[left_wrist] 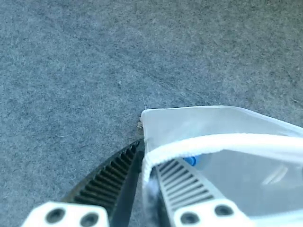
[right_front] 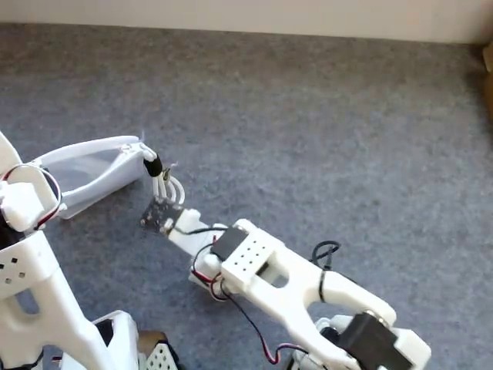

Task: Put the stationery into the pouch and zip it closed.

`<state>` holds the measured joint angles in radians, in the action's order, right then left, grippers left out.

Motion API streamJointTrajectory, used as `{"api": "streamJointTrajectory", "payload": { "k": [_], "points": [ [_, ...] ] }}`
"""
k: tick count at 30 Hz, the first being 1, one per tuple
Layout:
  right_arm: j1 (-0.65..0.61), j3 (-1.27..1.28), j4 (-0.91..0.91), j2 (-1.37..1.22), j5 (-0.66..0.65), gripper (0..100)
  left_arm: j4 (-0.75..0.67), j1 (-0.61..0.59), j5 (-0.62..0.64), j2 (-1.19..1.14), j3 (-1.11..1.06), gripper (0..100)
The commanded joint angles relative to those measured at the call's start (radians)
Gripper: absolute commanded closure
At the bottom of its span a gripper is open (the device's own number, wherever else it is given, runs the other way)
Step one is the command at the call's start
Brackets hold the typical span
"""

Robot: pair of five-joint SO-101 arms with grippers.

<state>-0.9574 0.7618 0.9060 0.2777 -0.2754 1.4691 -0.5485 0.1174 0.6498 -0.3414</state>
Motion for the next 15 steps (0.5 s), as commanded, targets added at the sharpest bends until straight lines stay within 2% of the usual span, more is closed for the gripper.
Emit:
{"api": "streamJointTrajectory", "payload": {
  "k": [1,9,15],
  "points": [
    [0.031,-0.044,-0.018,0.091,0.11,99.4,-0.008,0.025,-0.005,-0.001,-0.027,99],
    [0.07,-0.047,-0.081,0.108,0.233,99.4,-0.008,0.025,-0.005,-0.001,-0.027,99],
    [0.084,-0.045,-0.206,0.108,0.459,99.3,-0.008,0.025,-0.005,-0.001,-0.027,99]
  ]
}}
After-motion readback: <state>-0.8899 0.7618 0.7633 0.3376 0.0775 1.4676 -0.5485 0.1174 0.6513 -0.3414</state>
